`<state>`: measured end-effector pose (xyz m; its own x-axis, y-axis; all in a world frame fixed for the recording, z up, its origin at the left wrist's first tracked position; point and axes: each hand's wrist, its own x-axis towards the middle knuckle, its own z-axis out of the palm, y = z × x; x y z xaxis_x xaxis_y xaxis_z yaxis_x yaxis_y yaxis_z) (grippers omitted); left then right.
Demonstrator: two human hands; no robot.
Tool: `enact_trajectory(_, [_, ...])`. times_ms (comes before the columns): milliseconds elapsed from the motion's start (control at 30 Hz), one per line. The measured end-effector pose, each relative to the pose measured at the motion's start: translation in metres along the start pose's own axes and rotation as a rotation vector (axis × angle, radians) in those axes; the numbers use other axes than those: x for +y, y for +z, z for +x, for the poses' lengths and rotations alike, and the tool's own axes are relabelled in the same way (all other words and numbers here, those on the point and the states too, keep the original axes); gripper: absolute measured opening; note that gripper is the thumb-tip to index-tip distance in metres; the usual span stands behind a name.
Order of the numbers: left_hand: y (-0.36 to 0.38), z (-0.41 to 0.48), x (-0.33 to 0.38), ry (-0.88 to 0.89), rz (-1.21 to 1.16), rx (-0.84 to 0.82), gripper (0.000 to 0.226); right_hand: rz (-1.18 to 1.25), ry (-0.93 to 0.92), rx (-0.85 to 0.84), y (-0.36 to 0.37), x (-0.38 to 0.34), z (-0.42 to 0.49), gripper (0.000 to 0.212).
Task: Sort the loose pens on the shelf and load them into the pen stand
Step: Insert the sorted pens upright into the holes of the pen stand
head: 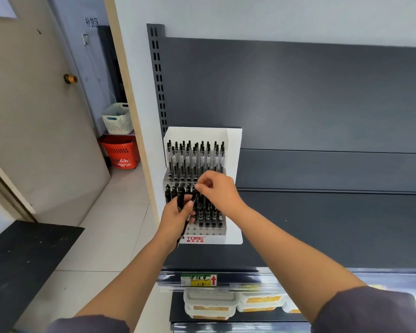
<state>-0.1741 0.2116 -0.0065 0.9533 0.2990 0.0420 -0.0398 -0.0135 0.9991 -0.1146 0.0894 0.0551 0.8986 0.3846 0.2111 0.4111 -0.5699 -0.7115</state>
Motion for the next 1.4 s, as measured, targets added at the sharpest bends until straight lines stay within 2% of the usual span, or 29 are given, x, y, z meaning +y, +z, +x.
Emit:
enact_trajectory(100, [0.001, -0.006, 0.003, 0.043, 0.065, 0.003, 0.017, 0.173, 0.057, -0.022, -0.002, -0.002, -0.004, 0.011])
enact_trajectory(167, [0.001, -0.012, 0.002, 0.083, 0.129, 0.03, 0.016, 0.175, 0.048, -0.045, -0.003, -0.001, -0.009, 0.013])
enact_trajectory(400, [-0.009, -0.028, 0.008, 0.13, 0.175, 0.155, 0.01, -0.161, -0.116, 0.135, -0.003, -0.004, -0.013, 0.01])
enact_trajectory(567, [-0.02, -0.035, 0.011, 0.108, 0.166, 0.17, 0.009, -0.35, -0.202, 0.114, 0.012, 0.002, -0.016, 0.015])
enact_trajectory(667, [-0.023, -0.029, 0.014, 0.055, 0.155, 0.135, 0.009, -0.442, -0.205, 0.128, 0.019, 0.008, -0.014, 0.016])
enact_trajectory(833, [-0.03, -0.012, 0.017, -0.022, 0.164, -0.018, 0.007, -0.539, -0.092, 0.121, 0.026, 0.01, -0.002, 0.017])
enact_trajectory(967, [-0.043, 0.002, 0.016, -0.035, 0.163, -0.099, 0.021, -0.592, -0.078, 0.091, 0.034, 0.009, 0.004, 0.019])
enact_trajectory(1167, [-0.053, 0.021, 0.004, 0.032, 0.154, -0.175, 0.003, -0.604, -0.004, 0.101, 0.037, 0.009, 0.002, 0.018])
enact_trajectory(1233, [-0.052, 0.026, 0.0, 0.055, 0.176, -0.17, 0.004, -0.573, 0.024, 0.099, 0.037, 0.006, 0.002, 0.018])
enact_trajectory(1400, [-0.052, 0.033, -0.003, 0.095, 0.182, -0.24, 0.016, -0.342, 0.026, 0.211, 0.035, -0.009, 0.001, 0.026])
